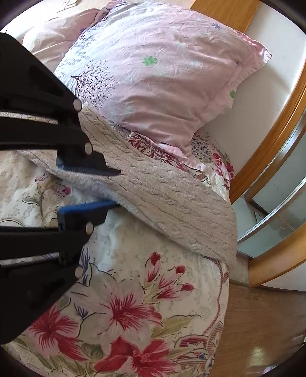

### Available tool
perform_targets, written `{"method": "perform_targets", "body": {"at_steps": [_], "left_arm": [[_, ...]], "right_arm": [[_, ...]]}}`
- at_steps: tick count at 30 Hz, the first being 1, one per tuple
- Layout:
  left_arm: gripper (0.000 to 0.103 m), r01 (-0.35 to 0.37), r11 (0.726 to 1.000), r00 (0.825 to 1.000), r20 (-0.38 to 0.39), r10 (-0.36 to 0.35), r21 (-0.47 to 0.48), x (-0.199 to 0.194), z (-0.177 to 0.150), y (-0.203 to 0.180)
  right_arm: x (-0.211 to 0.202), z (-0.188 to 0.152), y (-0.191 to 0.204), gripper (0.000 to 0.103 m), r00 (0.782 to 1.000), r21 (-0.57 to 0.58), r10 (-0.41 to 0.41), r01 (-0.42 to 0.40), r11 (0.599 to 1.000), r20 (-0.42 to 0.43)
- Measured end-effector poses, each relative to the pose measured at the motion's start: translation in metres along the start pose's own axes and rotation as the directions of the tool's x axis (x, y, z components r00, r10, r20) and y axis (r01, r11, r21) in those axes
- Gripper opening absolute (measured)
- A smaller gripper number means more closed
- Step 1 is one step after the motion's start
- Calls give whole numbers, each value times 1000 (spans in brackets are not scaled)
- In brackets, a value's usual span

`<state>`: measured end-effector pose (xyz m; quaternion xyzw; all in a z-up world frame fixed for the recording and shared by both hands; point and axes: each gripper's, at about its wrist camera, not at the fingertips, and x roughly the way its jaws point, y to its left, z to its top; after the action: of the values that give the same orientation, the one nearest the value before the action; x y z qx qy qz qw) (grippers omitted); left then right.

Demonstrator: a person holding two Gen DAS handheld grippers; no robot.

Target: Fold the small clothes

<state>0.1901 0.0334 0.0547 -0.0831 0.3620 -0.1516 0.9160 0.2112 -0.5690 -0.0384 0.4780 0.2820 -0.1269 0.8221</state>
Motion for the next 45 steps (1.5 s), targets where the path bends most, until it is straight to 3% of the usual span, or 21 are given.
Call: {"method": "perform_targets", "body": {"at_steps": [5,9,12,16,19,22,26,28,29,30,32,36,39,40,42,45], "left_arm": [[101,23,1000,1000,3,-23,-11,-1,-2,1],[101,33,999,999,16,-32,-27,-4,-1,4],[101,56,997,998,33,-54,-54,-8,0,8],[101,77,994,996,39,-74,-72,-12,1,7],[101,81,994,996,42,-78,-71,-15,0,6],[101,88,993,996,37,-85,-76,-17,-3,7],[101,91,992,996,7,-91,-86,-12,-8,11],[101,92,991,996,-2,-92,-93,-12,-10,15],[101,91,991,996,-3,-92,-96,-12,-10,17],[101,91,991,996,-5,-92,-101,-12,-10,20],[101,96,989,995,-4,-97,-116,-12,-10,24],[101,110,983,994,1,-111,-146,-13,-9,33],[99,128,974,991,-8,-131,-185,-12,-9,41],[98,141,969,989,-14,-147,-203,-12,-9,45],[93,163,957,985,-18,-172,-239,-12,-9,53],[87,165,948,984,-12,-175,-270,-15,-10,65]], "right_arm": [[-19,-5,30,10,995,-131,46,-34,991,88],[-42,-17,72,10,981,-250,164,-133,959,106],[-54,-42,107,10,961,-348,270,-235,908,54],[-55,-89,150,10,924,-430,368,-374,822,-100],[-38,-136,174,10,900,-476,358,-436,764,-250],[-13,-180,183,10,883,-498,280,-448,742,-376],[15,-215,175,14,870,-511,146,-404,759,-471],[17,-213,171,21,857,-470,146,-404,785,-493],[17,-209,169,31,852,-435,169,-412,800,-495],[15,-201,165,40,853,-400,194,-413,818,-485],[15,-187,161,45,861,-343,221,-400,850,-458],[20,-160,154,45,911,-287,186,-301,910,-368],[32,-144,154,44,935,-261,144,-235,936,-325],[35,-142,155,41,944,-269,132,-218,938,-304],[36,-144,170,14,962,-342,103,-189,921,-253],[20,-159,200,9,965,-445,151,-234,865,-213]]}}
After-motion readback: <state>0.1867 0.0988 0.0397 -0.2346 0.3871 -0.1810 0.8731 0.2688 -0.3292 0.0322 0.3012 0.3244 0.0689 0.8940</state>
